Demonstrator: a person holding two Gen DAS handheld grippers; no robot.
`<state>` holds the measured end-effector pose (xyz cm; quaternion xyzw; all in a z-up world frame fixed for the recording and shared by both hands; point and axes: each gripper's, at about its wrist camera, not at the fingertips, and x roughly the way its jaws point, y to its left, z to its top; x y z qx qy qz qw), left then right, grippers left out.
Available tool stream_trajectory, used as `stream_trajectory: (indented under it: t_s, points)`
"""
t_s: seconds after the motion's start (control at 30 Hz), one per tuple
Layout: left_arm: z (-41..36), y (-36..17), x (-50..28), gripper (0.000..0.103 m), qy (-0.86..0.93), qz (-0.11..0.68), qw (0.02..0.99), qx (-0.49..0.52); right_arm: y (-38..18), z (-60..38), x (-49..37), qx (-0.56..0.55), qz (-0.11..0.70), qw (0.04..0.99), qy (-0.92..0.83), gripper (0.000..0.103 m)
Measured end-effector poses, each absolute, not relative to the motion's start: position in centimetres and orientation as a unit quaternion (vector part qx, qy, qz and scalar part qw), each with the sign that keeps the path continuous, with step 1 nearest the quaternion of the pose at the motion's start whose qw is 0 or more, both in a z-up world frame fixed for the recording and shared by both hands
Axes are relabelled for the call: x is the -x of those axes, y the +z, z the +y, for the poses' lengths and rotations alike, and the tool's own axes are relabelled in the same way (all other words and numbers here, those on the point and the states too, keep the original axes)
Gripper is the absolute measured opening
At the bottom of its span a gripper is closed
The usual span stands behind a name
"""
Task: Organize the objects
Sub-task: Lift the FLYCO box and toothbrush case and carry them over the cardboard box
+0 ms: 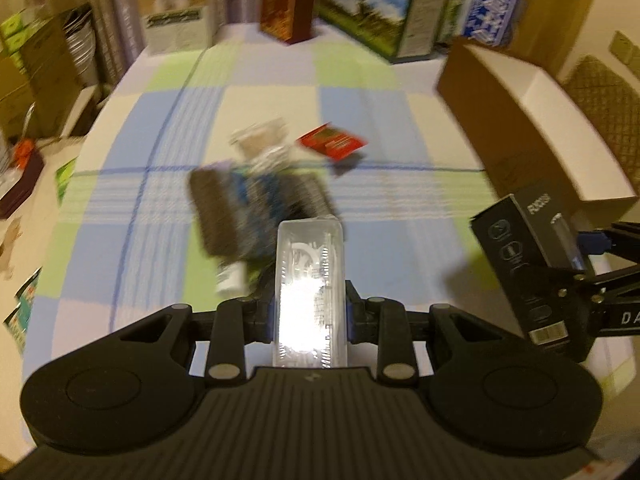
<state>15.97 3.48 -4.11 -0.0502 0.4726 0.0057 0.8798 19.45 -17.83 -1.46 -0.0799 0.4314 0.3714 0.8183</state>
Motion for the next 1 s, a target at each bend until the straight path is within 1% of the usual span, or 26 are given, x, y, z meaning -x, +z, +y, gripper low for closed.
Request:
stream_trajectory:
  t_s: [0.43, 0.77, 1.0]
  points:
    - [-6.1, -0.9, -20.2, 0.025, -0.089, 0.435, 0.896, 0.021, 3.1, -26.0, -22.6, 0.039, 0.391, 0.861, 0.323, 0.076]
    - [-13.5, 1.0, -25.1, 0.025, -0.141, 0.402, 0.905, 0.004, 5.3, -32.1, -28.2, 0.035, 0.370, 0.884, 0.283, 0.076]
    - [-17.7, 1.6, -30.1, 0.025, -0.159, 0.390, 0.907, 0.001, 5.6, -33.1, -33.5, 0.039, 0.358, 0.891, 0.277, 0.076]
